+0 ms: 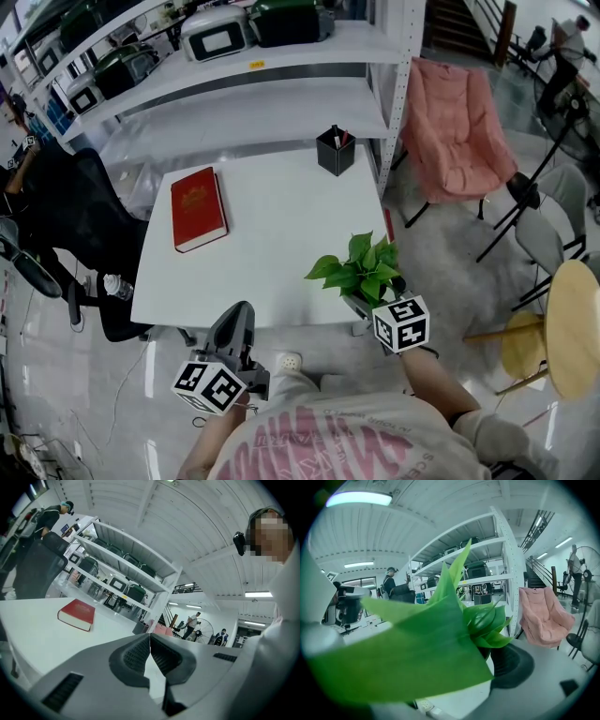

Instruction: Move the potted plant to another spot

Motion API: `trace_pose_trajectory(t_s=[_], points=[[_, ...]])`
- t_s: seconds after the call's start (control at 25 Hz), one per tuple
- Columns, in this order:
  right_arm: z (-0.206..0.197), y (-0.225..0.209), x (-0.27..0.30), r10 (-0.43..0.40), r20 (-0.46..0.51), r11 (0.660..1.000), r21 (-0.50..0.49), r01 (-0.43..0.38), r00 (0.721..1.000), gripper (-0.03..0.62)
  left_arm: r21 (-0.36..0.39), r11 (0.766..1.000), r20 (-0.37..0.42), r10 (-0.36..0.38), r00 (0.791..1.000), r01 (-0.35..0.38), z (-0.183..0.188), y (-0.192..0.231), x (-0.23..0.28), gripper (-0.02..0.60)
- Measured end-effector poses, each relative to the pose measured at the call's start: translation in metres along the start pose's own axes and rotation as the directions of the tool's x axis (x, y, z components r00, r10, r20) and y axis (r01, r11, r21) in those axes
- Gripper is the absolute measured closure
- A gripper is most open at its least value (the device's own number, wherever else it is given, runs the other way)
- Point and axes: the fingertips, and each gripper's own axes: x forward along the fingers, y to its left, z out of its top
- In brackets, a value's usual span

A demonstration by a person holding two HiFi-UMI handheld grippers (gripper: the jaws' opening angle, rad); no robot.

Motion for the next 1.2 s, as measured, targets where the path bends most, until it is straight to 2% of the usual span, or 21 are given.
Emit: trace_pose_trajectory(t_s=[0.2, 0.44, 0.64, 0.84, 1.0, 1.2], points=[[0.000, -0.002, 0.001, -0.002, -0.013, 1.000, -0.004, 0.002, 1.000, 0.077, 0.009, 1.000, -0.024, 0.011, 1.000, -0.011, -0.004, 0.000, -0.003, 0.557], [-0.005, -0.001, 0.003, 0.013, -0.013, 1.000, 0.028, -0.013, 1.000, 0.069, -0.015, 0.999, -0.056, 0.044, 0.997, -0.045, -0.021, 0.007, -0.008, 0.557], [-0.005, -0.006, 0.004, 0.008, -0.006, 0.998, 0.058, -0.008, 1.000, 0.056, -0.030, 0.999, -0.099, 0.042, 0.994, -0.045, -0.036, 0.007, -0.003, 0.557], [-0.004, -0.008, -0.006, 0.007, -0.010, 0.998, 0.070, -0.006, 1.000, 0.056, -0.010, 1.000, -0.102, -0.017, 0.995, 0.016, -0.031, -0.007, 0.013, 0.557], [-0.003, -0.008, -0.009, -0.032, -0.006, 0.996, 0.086, 0.032, 0.999, 0.056, 0.003, 0.997, -0.088, -0.076, 0.993, 0.076, -0.018, -0.013, 0.020, 0.557], [-0.008, 0.002, -0.021, -0.090, -0.021, 0.988, 0.123, 0.092, 0.996, 0.056, -0.013, 0.990, -0.115, -0.141, 0.983, 0.140, -0.012, -0.013, 0.012, 0.557]])
